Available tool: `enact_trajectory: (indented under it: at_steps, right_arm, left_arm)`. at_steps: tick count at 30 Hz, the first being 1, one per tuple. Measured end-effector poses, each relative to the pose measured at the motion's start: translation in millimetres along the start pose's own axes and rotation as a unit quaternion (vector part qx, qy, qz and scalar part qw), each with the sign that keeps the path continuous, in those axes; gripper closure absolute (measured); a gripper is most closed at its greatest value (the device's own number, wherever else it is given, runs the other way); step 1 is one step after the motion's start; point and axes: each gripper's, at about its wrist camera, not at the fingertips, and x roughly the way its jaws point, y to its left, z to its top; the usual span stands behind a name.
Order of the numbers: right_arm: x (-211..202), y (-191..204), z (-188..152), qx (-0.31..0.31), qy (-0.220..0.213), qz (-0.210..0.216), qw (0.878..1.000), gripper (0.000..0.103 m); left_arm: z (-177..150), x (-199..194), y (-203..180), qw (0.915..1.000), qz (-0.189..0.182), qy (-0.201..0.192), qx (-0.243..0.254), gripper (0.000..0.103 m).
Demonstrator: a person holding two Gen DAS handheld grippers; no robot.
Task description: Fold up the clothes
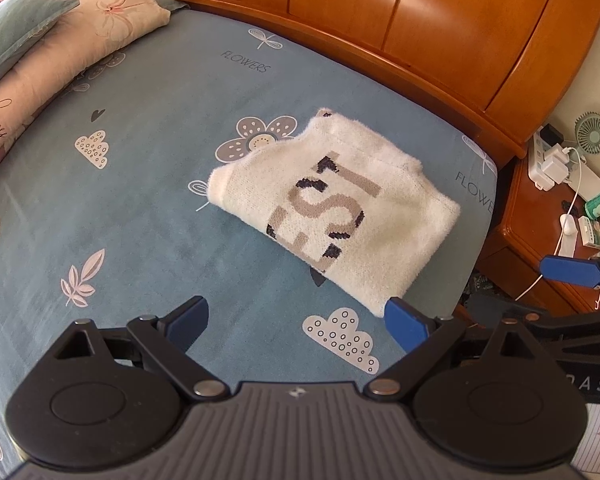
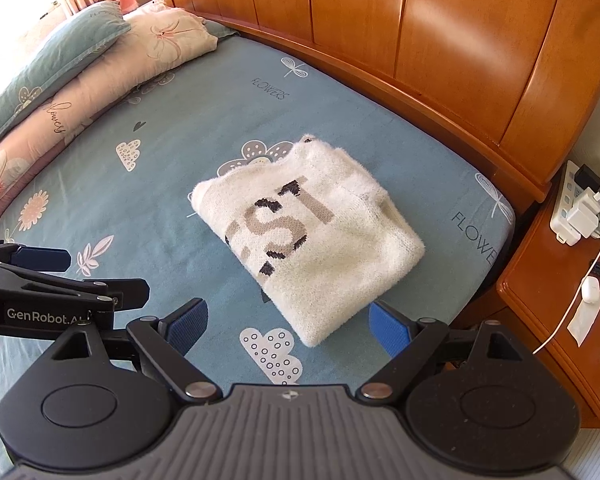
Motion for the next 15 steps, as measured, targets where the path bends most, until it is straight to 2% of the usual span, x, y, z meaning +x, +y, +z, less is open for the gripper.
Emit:
enact_trajectory:
  at_steps: [15]
  right_arm:
    - [2.4, -8.4, -0.6, 0.020, 0.004, -0.009, 1.000, 0.012]
  left_arm:
    - [6.0, 8.2, -9.3, 0.9997, -0.005, 0.005, 0.024, 0.008]
